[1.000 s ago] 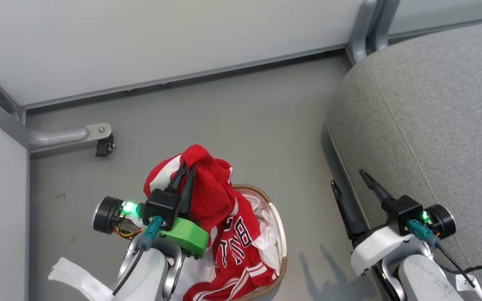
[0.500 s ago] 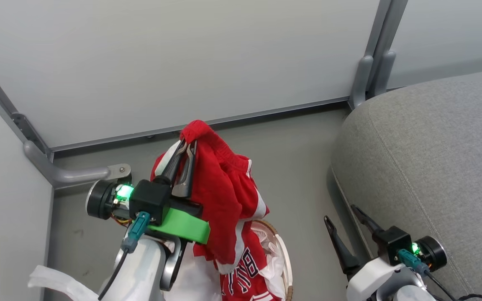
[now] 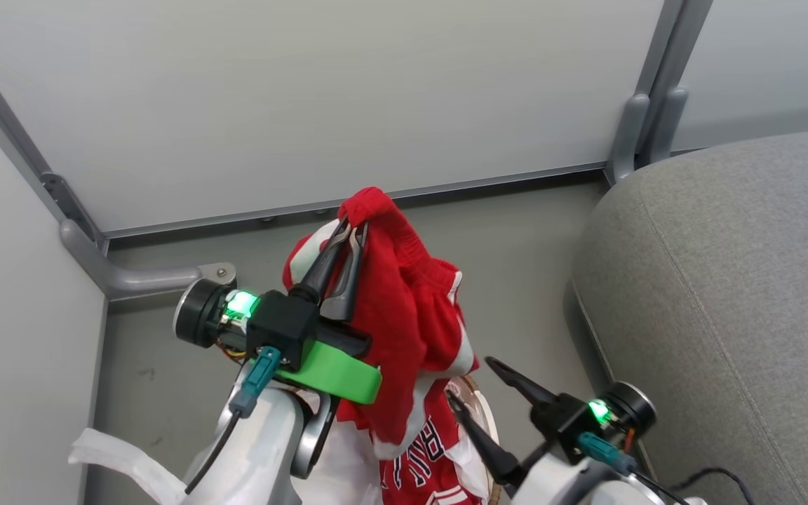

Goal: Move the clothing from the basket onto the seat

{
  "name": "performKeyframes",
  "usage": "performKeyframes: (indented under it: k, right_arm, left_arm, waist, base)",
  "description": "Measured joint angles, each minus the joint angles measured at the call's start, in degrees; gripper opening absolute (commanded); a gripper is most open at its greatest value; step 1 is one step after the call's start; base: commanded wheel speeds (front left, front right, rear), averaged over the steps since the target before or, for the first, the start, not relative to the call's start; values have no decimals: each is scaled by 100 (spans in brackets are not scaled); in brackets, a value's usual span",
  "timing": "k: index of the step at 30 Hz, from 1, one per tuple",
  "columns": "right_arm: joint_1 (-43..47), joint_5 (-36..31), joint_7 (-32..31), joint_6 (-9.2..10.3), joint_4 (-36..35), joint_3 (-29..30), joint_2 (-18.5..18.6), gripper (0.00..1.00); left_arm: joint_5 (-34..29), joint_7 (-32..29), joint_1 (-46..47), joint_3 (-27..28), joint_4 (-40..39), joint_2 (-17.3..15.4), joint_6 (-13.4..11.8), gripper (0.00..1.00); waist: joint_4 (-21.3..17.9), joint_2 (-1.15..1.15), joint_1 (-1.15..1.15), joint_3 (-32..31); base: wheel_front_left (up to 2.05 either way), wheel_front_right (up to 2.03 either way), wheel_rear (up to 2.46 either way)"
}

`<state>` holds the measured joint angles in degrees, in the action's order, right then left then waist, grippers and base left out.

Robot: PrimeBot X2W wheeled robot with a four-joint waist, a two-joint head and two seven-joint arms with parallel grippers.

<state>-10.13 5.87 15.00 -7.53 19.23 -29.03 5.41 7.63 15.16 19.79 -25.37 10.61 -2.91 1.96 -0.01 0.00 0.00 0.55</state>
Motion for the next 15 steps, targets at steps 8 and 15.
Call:
performKeyframes:
  k: [8, 15]
  right_arm:
    - [-732, 110, 1, 0, 101, -512, -93, 100]
    - [-1159, -194, 8, 1, 593, -436, -215, 100]
  left_arm:
    - [90, 1, 124, -371, -29, 1, -32, 0]
    - [234, 1, 308, -909, -58, 2, -43, 0]
  waist:
    - [183, 0, 0, 44]
    - [414, 0, 0, 79]
  base:
    - [0, 0, 0]
    - [0, 0, 0]
